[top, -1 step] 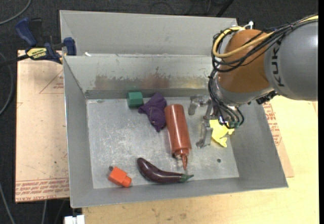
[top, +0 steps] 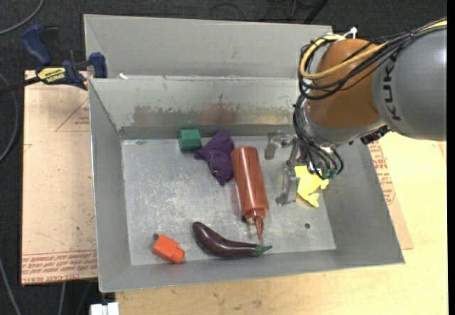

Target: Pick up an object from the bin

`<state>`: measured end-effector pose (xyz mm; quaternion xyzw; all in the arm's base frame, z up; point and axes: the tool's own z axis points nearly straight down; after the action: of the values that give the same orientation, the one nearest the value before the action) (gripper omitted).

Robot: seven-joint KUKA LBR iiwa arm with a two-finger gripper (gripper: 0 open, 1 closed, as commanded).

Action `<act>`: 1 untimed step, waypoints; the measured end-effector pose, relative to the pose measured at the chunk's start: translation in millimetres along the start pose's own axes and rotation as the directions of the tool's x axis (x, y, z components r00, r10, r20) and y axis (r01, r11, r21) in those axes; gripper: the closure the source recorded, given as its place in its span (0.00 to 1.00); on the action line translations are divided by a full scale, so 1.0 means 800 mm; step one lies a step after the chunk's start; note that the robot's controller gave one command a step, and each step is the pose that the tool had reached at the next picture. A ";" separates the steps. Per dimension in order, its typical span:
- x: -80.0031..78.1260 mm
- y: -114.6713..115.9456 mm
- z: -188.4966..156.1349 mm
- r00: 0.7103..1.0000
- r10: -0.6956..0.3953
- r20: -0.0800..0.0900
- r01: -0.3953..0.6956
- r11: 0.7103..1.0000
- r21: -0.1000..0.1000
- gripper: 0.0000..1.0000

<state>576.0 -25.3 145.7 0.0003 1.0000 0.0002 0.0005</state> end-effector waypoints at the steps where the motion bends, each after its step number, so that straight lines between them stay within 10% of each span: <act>1: -0.025 0.046 -0.009 1.000 0.013 -0.002 -0.013 1.000 0.002 0.00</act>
Offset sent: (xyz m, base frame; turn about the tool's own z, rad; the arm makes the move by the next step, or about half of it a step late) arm 0.0047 0.1101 0.0046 -0.1955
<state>596.3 11.6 152.7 0.0067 1.0000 -0.0007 -0.0005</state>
